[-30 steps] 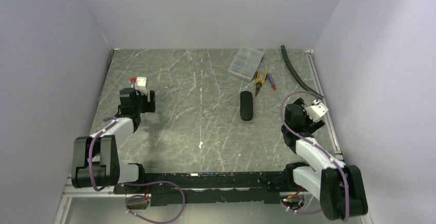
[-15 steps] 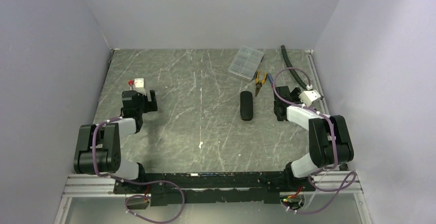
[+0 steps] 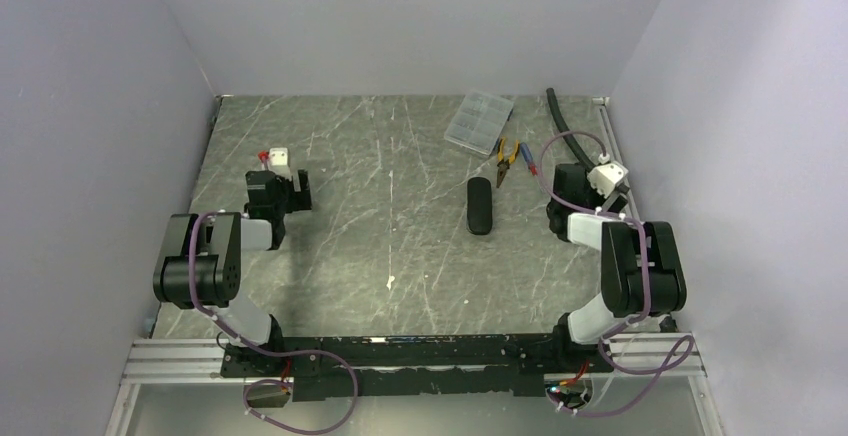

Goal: Organize the sunglasses
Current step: Reset both arms

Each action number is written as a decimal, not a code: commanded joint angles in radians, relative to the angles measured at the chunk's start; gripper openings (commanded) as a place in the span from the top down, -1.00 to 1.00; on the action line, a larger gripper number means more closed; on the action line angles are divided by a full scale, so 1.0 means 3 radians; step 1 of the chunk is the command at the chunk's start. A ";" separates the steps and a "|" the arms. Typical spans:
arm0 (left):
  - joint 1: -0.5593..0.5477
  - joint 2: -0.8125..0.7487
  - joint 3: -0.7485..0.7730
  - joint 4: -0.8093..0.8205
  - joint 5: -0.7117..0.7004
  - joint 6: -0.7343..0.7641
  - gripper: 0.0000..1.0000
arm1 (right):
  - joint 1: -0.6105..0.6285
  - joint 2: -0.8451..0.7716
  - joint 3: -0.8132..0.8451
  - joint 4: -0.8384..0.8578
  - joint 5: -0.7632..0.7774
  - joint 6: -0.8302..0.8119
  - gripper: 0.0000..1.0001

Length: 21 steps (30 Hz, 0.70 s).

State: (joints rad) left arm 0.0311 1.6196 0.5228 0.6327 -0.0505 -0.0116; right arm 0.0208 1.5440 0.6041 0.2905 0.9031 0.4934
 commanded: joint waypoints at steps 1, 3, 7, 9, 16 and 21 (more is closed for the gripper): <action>0.0010 -0.0025 -0.0010 0.0265 -0.0004 -0.0002 -0.90 | -0.0013 -0.0081 -0.0181 0.0836 -0.0488 -0.0510 -0.96; 0.0034 -0.0023 0.0001 0.0231 0.0059 -0.0002 -0.89 | -0.0018 -0.0124 -0.0280 0.0968 -0.0605 -0.0593 -0.96; 0.0081 -0.0007 0.0026 0.0196 0.0143 -0.0002 -0.90 | -0.0057 -0.0100 -0.0316 0.1179 -0.1185 -0.0903 -0.96; 0.0103 -0.0004 0.0036 0.0183 0.0208 -0.0002 -0.89 | -0.0058 -0.0115 -0.0348 0.1242 -0.1404 -0.0974 -0.96; 0.0134 -0.0077 -0.0440 0.0952 0.0649 0.0219 -0.89 | -0.0051 -0.0261 -0.0746 0.1828 -0.1518 -0.1097 -0.99; 0.0186 -0.0019 -0.0422 0.0982 0.0704 0.0171 -0.89 | 0.0009 -0.0145 -0.0430 0.1465 -0.1480 -0.1211 -0.99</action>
State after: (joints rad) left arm 0.0700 1.6161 0.3851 0.8116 0.1013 0.0307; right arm 0.0090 1.5032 0.4206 0.6941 0.4694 0.1665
